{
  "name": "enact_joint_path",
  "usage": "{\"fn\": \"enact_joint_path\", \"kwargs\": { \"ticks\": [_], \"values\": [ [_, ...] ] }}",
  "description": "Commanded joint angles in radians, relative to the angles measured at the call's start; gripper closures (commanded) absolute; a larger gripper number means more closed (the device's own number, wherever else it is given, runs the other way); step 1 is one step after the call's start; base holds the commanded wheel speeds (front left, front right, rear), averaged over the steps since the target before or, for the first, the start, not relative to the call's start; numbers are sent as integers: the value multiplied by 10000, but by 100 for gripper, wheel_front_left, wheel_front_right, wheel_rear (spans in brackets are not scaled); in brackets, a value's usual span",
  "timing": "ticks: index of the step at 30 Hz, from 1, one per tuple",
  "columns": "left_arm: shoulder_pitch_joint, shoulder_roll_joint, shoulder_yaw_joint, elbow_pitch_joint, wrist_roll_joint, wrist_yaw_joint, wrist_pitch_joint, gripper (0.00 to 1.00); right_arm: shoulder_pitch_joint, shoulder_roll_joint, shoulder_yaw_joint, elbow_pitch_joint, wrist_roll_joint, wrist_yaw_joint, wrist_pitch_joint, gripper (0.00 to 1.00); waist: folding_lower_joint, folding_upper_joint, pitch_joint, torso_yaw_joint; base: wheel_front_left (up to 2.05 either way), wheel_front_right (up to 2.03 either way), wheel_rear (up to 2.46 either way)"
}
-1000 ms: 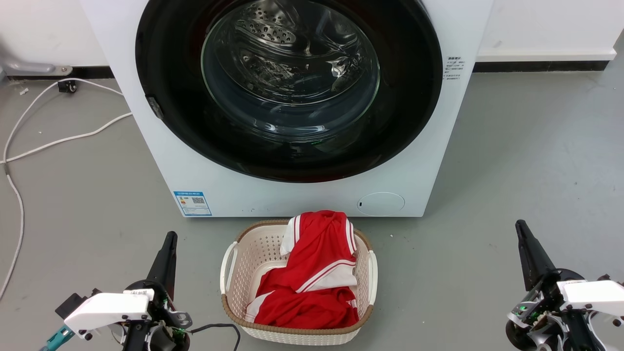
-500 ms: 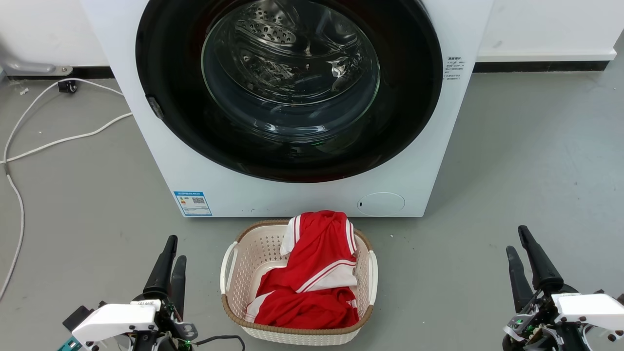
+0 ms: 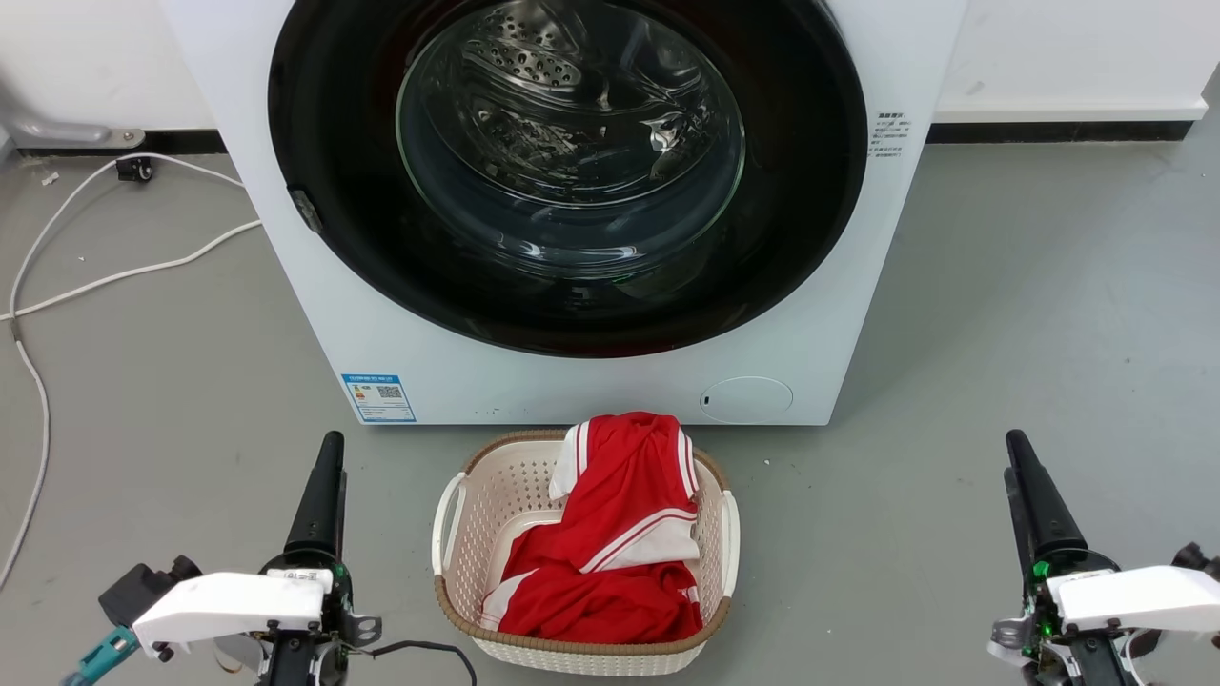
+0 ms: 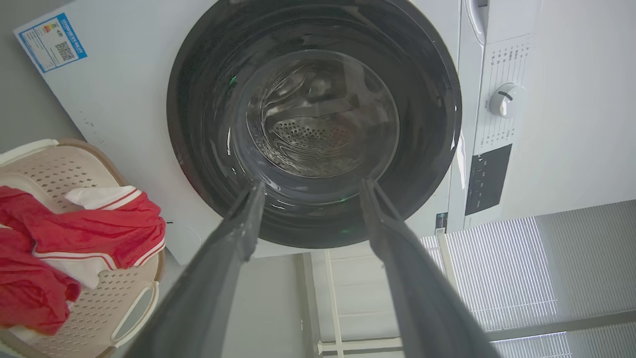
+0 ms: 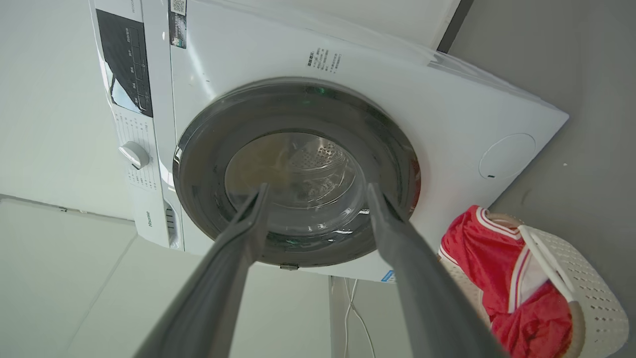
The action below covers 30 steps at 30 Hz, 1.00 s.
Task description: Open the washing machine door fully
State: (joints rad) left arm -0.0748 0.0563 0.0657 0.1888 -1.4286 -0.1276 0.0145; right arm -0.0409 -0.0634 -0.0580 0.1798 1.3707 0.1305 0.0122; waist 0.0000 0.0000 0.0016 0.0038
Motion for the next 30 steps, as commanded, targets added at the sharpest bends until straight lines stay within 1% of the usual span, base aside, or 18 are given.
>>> {"fn": "enact_joint_path", "kwargs": {
  "ticks": [1,7,12,20,30],
  "values": [
    [-162,42,-13,-283,407,-17,-86,0,-108,-20,27,-315,-528,2,-100,0,0,0,-2,3,0,0,0],
    [-93,34,-69,-610,2020,20,-324,0,-6,-6,196,-738,-2464,2,-335,0,0,0,-4,25,0,0,0],
    [-34,28,-217,-762,3243,95,-511,0,84,4,288,-898,-3801,2,-523,0,0,0,-9,46,0,0,0],
    [100,18,-455,-834,4759,103,-794,0,236,20,300,-996,-5519,2,-788,0,0,0,-42,71,0,0,0],
    [151,37,-595,-869,6558,243,-1112,0,396,40,388,-1158,-7306,2,-922,0,0,0,-79,93,0,0,0]
  ]
}}
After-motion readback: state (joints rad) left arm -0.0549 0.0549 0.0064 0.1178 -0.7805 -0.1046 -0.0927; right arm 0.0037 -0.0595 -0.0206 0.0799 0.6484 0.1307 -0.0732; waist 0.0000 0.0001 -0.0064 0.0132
